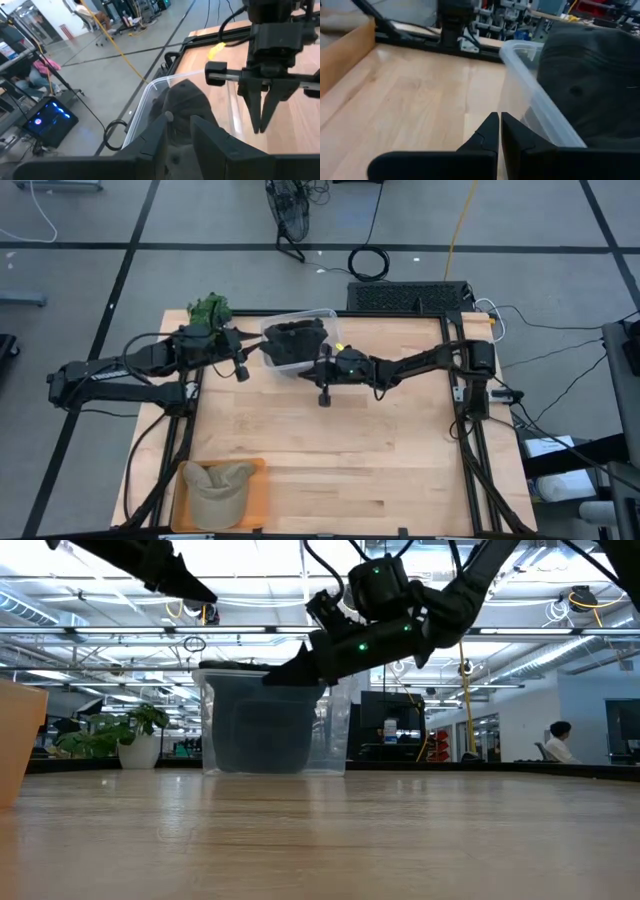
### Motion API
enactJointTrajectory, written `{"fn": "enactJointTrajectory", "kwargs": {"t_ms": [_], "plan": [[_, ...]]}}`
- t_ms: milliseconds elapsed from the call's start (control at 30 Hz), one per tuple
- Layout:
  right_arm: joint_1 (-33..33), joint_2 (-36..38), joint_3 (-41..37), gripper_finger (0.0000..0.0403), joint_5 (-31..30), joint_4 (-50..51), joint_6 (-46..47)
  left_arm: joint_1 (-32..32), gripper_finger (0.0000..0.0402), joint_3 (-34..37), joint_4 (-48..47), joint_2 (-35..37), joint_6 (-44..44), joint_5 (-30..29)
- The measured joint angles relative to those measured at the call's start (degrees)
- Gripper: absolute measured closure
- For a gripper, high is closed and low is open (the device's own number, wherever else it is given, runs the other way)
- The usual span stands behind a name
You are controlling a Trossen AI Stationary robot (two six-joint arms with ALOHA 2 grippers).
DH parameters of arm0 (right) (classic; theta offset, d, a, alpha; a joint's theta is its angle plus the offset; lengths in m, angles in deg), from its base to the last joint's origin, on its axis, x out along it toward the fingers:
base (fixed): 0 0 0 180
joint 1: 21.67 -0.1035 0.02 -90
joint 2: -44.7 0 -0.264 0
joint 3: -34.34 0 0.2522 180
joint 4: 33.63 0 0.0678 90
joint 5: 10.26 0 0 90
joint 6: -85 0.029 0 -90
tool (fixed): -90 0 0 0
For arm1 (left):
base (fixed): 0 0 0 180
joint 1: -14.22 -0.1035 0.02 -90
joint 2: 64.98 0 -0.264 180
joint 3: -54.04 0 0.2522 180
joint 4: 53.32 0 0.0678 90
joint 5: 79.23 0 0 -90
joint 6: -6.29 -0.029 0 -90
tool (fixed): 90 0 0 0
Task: Pick & Place hat
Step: Adjust the transparent bin
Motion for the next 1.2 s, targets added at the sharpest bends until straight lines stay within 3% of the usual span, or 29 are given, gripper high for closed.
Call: {"fn": "enactJointTrajectory", "kwargs": {"t_ms": [133,567,833,1200], "plan": [[0.2,-1.7,0.0,0.0403,-2.6,-4.1,1.0,0.0,0.0304,0.0,-0.7,0.0,0.0,-0.9],[0.4,-5.2,0.8,0.0403,-2.7,-12.4,4.0,-0.1,0.0304,0.0,0.2,0.0,0.0,-3.9],[1.6,-8.4,6.2,0.0403,-8.5,-10.4,2.8,-0.1,0.0304,0.0,0.2,0.0,0.0,-4.3],[4.4,-8.4,7.5,0.0403,-8.4,-9.6,3.7,-0.1,0.0304,0.0,0.0,0.0,0.0,-4.4]]}}
